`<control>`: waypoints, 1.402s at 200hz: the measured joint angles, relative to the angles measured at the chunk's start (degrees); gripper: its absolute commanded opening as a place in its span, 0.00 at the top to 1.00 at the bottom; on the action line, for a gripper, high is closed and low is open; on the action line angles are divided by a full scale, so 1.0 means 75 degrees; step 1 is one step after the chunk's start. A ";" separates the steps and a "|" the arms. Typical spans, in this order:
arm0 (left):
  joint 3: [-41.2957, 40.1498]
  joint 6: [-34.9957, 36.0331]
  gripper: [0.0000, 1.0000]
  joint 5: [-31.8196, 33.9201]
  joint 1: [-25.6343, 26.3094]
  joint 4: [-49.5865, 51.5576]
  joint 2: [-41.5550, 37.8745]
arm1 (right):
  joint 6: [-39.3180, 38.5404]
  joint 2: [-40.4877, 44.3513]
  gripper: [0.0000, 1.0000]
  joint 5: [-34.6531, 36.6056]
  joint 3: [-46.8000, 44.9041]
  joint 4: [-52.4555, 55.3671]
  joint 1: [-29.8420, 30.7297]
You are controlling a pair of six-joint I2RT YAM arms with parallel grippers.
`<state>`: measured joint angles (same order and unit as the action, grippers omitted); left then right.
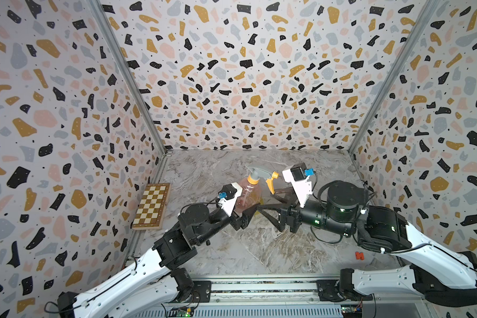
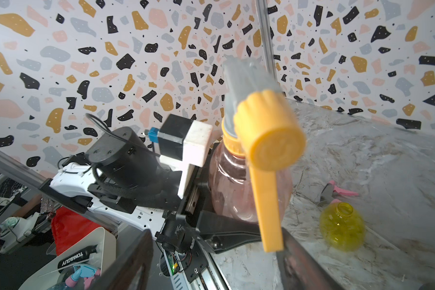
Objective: Attach spray nozzles to spray bottles
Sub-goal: Screw the spray nozzle on the spray bottle.
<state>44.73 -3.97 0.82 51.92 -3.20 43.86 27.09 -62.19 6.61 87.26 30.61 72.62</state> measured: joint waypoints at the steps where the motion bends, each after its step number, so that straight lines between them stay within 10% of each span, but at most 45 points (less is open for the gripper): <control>1: -0.0006 -0.0003 1.00 -0.0009 0.0000 -0.0012 0.0000 | -0.0009 0.0012 0.22 0.0003 -0.0006 -0.0003 0.0003; 173: -0.0507 -0.0329 1.00 -0.0647 0.0000 -0.0799 0.0248 | -0.1725 -0.1116 0.29 0.1437 0.0647 0.0318 0.2066; 226: -0.0635 -0.0326 1.00 -0.1011 0.0000 -0.0863 -0.0146 | -0.1941 0.0641 0.30 0.0801 -0.0536 0.0026 0.2133; 280: -0.0731 -0.0501 1.00 -0.2731 -0.0009 -0.1262 -0.0213 | -0.2241 0.1309 0.31 -0.1355 -0.0670 -0.0242 -0.0353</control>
<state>39.24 -7.73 -19.66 51.86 -12.67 42.26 10.28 -52.38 -3.55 82.24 28.80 69.97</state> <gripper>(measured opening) 0.781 0.675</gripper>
